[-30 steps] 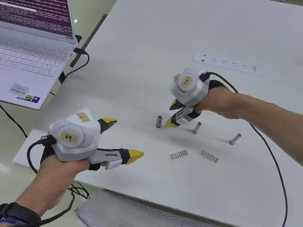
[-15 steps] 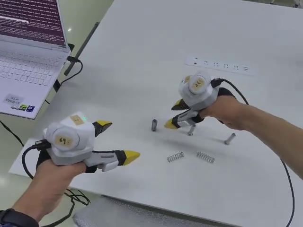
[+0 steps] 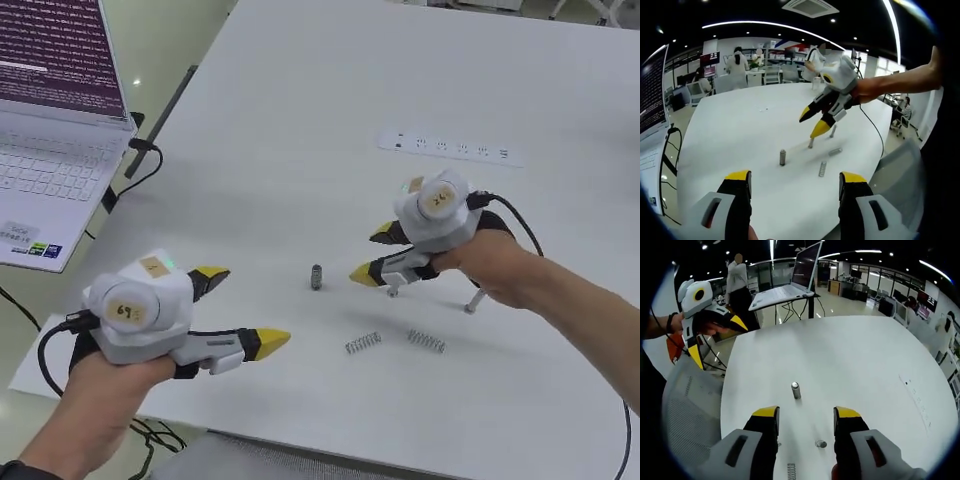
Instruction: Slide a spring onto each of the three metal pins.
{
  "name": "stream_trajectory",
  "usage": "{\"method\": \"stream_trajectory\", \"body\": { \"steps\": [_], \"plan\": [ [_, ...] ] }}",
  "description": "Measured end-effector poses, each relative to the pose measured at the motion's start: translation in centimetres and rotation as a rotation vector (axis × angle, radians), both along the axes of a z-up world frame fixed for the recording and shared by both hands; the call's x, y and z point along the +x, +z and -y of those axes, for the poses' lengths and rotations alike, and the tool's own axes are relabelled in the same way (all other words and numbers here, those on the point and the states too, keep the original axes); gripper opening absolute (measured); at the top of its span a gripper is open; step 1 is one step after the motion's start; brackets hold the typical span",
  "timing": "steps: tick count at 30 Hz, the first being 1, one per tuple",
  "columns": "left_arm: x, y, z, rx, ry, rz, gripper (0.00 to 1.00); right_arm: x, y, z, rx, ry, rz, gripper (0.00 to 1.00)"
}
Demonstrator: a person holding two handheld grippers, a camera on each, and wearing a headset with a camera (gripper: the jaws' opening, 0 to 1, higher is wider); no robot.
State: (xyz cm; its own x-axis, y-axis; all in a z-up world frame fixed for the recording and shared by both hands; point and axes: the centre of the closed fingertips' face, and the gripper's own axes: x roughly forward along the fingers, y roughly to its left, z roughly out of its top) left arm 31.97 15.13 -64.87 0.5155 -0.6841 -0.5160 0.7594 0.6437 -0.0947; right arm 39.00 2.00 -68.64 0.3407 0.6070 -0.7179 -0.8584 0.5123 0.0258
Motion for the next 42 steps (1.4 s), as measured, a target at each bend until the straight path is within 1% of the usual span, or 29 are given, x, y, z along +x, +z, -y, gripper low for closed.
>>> {"method": "stream_trajectory", "body": {
  "steps": [4, 8, 16, 22, 23, 25, 28, 30, 35, 39, 42],
  "plan": [
    [0.1, 0.1, 0.3, 0.002, -0.006, 0.003, 0.68, -0.3, 0.8, 1.5, 0.026, -0.044, 0.025, 0.43],
    [0.2, 0.2, 0.4, 0.005, -0.013, 0.005, 0.68, -0.9, 1.2, 3.0, 0.044, -0.087, 0.043, 0.45],
    [0.3, 0.2, 0.8, 0.011, -0.027, 0.009, 0.68, -1.6, 2.1, 5.3, 0.062, -0.144, 0.076, 0.48],
    [0.5, 0.4, 1.0, 0.012, -0.036, 0.014, 0.68, -2.8, 2.8, 6.8, 0.072, -0.18, 0.083, 0.52],
    [0.6, 0.5, 1.1, 0.013, -0.038, 0.015, 0.68, -2.7, 2.8, 7.3, 0.075, -0.186, 0.083, 0.52],
    [0.6, 0.6, 1.1, 0.014, -0.04, 0.016, 0.69, -2.8, 2.9, 7.9, 0.083, -0.205, 0.084, 0.54],
    [0.7, 0.7, 1.3, 0.015, -0.047, 0.02, 0.69, -3.4, 3.2, 9.0, 0.112, -0.246, 0.08, 0.56],
    [0.8, 0.8, 1.4, 0.012, -0.049, 0.021, 0.69, -3.8, 3.3, 9.7, 0.118, -0.266, 0.081, 0.57],
    [0.7, 1.2, 1.7, 0.01, -0.057, 0.022, 0.71, -5.2, 3.4, 11.3, 0.134, -0.314, 0.073, 0.62],
    [0.6, 1.5, 1.9, 0.012, -0.067, 0.024, 0.73, -6.3, 3.6, 12.9, 0.163, -0.368, 0.071, 0.65],
    [0.6, 1.5, 1.9, 0.014, -0.069, 0.023, 0.74, -7.1, 3.8, 13.5, 0.181, -0.396, 0.069, 0.66]
  ]
}}
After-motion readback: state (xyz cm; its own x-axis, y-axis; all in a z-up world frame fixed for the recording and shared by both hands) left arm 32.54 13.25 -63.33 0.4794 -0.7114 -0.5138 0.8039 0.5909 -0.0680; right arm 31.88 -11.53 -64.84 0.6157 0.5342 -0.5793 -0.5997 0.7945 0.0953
